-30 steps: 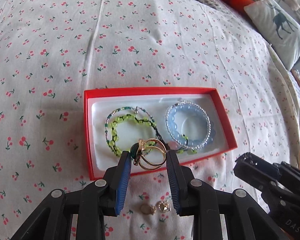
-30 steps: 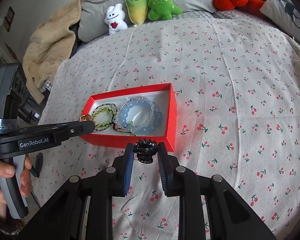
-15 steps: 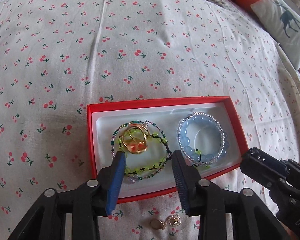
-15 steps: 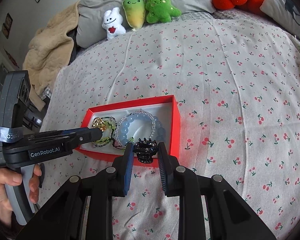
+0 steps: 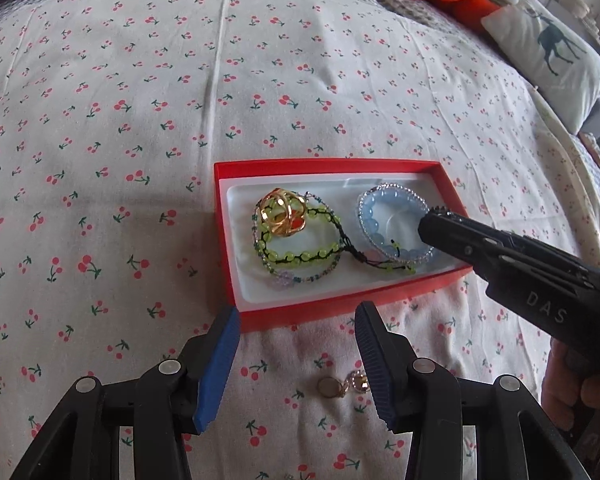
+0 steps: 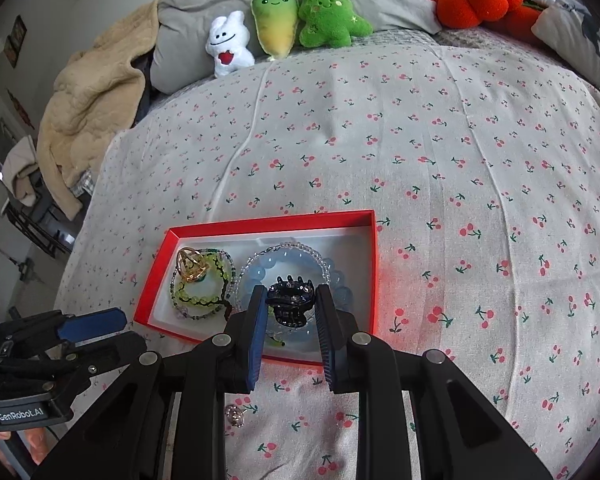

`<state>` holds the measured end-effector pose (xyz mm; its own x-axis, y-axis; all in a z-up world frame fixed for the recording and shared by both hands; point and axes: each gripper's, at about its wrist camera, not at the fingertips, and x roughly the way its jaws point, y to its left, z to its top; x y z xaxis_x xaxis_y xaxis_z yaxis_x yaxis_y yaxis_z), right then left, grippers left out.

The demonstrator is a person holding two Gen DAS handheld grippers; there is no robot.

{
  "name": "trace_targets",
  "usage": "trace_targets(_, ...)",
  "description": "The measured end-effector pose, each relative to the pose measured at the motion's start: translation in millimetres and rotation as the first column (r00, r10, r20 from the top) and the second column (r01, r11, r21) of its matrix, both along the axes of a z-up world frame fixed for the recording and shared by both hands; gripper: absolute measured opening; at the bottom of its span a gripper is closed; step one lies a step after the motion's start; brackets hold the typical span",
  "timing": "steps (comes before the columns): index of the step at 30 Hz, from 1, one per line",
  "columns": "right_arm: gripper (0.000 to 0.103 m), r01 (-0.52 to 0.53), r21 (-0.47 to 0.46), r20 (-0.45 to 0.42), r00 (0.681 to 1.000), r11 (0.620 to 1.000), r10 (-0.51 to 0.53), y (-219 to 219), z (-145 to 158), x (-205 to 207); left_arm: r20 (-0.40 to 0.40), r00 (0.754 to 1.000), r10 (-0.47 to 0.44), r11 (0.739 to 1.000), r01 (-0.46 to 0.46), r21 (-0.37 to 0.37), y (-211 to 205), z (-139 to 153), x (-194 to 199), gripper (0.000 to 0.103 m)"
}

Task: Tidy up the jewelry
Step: 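Carry ring and clip over the red box and open the left tool to drop the ring, then lower the black hair clip into the box and open the right tool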

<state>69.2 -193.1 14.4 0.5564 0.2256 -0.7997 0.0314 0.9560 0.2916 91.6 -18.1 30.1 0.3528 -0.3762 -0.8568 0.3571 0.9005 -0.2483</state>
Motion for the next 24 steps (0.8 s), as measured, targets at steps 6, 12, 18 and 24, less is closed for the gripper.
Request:
trace_targets(6,0.026,-0.010,-0.021,-0.004,1.000,1.000,0.010,7.7,-4.9,7.9,-0.001,1.000,-0.015,1.000,0.015,0.023,2.3,-7.4,-6.7,0.051)
trace_targets(12,0.028,-0.016,-0.024,-0.005,1.000,1.000,0.015,10.8,-0.6,8.2,-0.011,1.000,0.003,0.999,-0.002,0.048,5.5,-11.3,-5.9,0.063)
trace_targets(18,0.055,-0.045,-0.042,0.014,0.999,0.998,0.045,13.7,15.1,-8.7,0.002,0.999,0.034,0.997,-0.034,0.063,12.0,-6.5,-13.6,0.082)
trace_targets(24,0.057,-0.065,-0.076,-0.007,0.998,0.995,0.065,13.6,22.4,-32.3,-0.009,0.999,0.044,0.996,-0.044,0.074,17.7,-7.5,-31.3,0.085)
